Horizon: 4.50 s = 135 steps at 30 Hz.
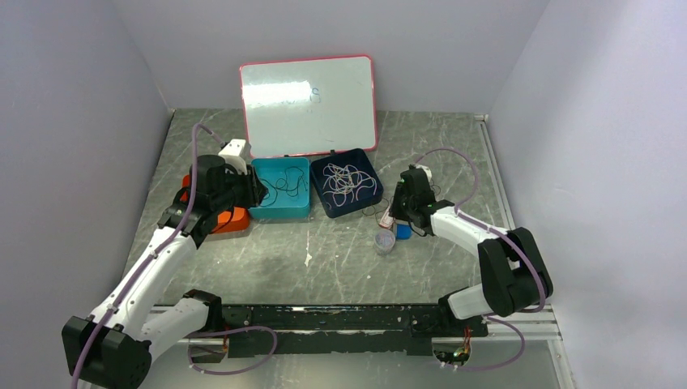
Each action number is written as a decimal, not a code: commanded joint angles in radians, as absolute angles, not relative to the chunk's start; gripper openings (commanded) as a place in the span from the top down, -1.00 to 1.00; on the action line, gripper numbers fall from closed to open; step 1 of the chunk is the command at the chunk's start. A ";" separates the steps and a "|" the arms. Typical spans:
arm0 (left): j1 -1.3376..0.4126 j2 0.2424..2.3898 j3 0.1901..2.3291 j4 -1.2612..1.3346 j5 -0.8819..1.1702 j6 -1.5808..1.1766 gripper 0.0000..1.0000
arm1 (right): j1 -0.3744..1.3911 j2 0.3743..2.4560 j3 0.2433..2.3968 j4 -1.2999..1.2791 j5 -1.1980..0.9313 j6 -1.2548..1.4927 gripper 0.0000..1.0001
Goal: Untangle the cables
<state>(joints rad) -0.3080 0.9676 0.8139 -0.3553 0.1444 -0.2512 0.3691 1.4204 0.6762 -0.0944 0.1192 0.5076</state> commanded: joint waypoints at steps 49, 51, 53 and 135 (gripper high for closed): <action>-0.819 1.283 1.082 0.389 0.325 -0.225 -0.12 | 0.362 0.872 1.360 -0.567 0.060 0.438 1.00; -0.844 1.318 1.113 0.403 0.323 -0.206 -0.15 | 0.363 0.884 1.388 -0.573 0.045 0.433 1.00; -0.864 1.361 1.147 0.405 0.318 -0.180 -0.19 | 0.362 0.895 1.412 -0.579 0.023 0.435 1.00; -0.858 0.546 0.942 -0.759 -0.524 -0.484 -0.28 | 0.728 1.818 1.744 0.002 -0.442 0.232 1.00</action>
